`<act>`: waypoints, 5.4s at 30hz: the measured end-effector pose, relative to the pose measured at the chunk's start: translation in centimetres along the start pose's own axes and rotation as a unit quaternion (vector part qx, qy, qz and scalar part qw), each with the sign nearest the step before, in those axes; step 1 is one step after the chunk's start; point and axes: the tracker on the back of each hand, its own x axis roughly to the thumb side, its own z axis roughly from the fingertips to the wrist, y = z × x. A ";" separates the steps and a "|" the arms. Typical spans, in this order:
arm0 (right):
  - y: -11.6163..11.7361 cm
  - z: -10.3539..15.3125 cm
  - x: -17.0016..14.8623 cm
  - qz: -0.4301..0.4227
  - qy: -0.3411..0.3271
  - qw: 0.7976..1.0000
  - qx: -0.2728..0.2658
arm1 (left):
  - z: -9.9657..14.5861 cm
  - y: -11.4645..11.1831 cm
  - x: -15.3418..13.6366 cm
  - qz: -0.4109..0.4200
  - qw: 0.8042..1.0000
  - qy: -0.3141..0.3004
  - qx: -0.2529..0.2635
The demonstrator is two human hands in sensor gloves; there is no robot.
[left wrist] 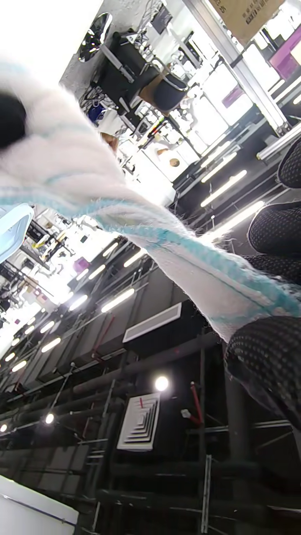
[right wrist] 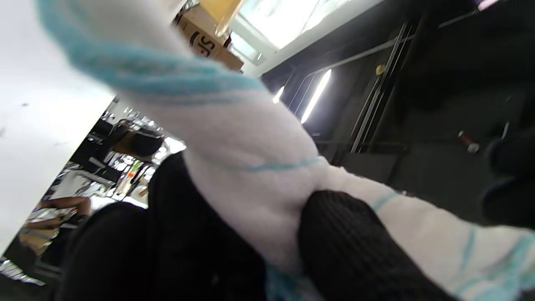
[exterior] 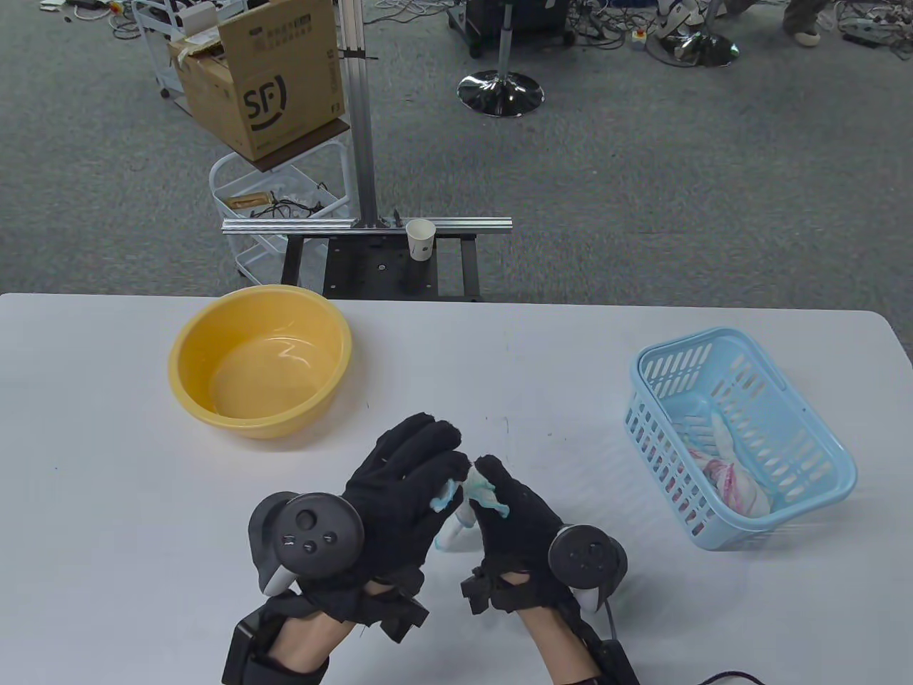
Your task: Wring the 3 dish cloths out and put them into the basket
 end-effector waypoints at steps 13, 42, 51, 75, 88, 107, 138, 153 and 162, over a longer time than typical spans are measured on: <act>-2.1 -0.4 -2.4 -0.175 0.128 0.973 -0.077 | 1.7 -1.5 -9.2 0.125 0.984 0.128 -0.007; 2.0 -0.1 -3.1 -0.260 0.162 0.934 0.187 | 4.7 -10.5 -17.7 0.400 0.822 0.231 -0.334; 2.7 0.1 -2.3 -0.262 0.147 0.934 0.194 | 4.3 -12.6 -16.8 0.483 0.774 0.221 -0.345; 2.5 0.0 -3.6 -0.172 0.186 0.912 0.323 | 3.9 -9.2 -16.3 0.144 0.916 0.266 -0.264; 2.2 0.3 -4.3 -0.175 0.246 0.929 0.212 | 2.9 -9.1 -11.3 -0.092 0.970 0.112 -0.194; 1.3 -0.3 -2.0 -0.086 0.047 0.986 0.135 | 4.0 -6.3 -15.6 0.107 0.961 0.246 -0.066; 3.6 1.6 4.9 0.333 -0.345 0.865 0.150 | 3.3 -8.1 -14.2 0.159 0.926 0.206 -0.274; 5.5 1.8 5.5 0.378 -0.282 0.853 0.225 | 2.9 -8.2 -12.1 -0.226 0.934 0.159 -0.225; 4.7 0.9 3.6 0.228 -0.093 0.936 0.251 | 3.0 -8.4 -10.9 -0.313 0.934 0.087 -0.150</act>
